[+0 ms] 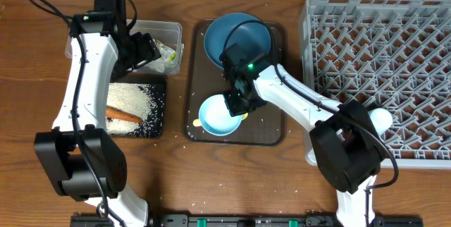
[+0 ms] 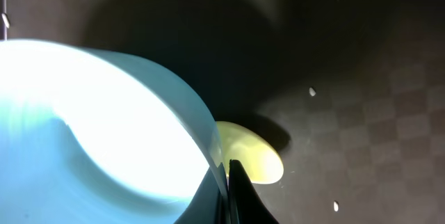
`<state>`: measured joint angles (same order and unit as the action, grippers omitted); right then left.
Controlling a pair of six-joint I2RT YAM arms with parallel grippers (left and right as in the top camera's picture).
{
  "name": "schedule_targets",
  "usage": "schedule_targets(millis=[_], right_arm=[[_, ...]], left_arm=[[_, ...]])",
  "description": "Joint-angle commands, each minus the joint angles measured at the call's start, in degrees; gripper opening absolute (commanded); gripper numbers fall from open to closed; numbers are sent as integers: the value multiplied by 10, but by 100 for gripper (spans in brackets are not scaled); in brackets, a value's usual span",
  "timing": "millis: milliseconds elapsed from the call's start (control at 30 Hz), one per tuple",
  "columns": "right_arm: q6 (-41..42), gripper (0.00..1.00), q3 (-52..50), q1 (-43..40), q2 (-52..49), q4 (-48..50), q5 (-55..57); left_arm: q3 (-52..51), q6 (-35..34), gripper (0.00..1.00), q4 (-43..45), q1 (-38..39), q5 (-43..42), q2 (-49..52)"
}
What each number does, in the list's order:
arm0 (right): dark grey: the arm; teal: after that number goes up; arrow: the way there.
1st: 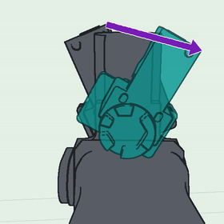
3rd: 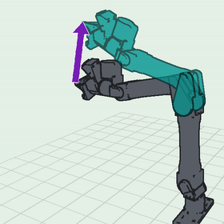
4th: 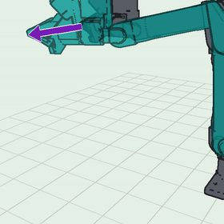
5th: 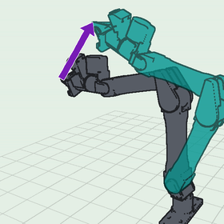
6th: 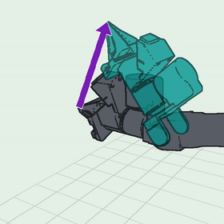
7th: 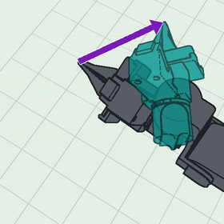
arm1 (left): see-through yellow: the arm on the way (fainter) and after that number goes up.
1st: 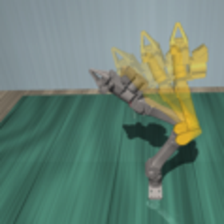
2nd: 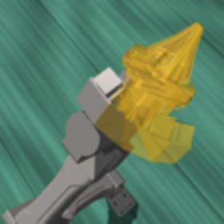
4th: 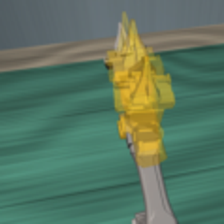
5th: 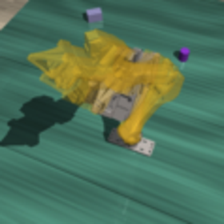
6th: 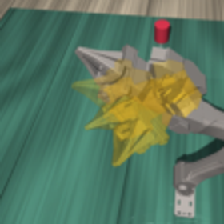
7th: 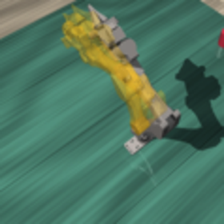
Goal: Sort waste into correct bins and load items into the dishwasher rack
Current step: 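Reach the right gripper to the light-blue bowl and grasp its rim, then carry the light-blue bowl right and place it in the rack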
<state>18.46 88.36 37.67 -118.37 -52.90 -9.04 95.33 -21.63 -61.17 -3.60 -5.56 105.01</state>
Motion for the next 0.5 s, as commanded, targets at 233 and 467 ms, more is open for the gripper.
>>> schedule_targets(millis=[233, 467], right_arm=[[-12, 1, 47, -38, 103, -20, 30], [-11, 1, 55, -113, 223, 3, 301]], left_arm=[[-5, -1, 89, -3, 0, 9, -2], [-5, -1, 89, -3, 0, 9, -2]])
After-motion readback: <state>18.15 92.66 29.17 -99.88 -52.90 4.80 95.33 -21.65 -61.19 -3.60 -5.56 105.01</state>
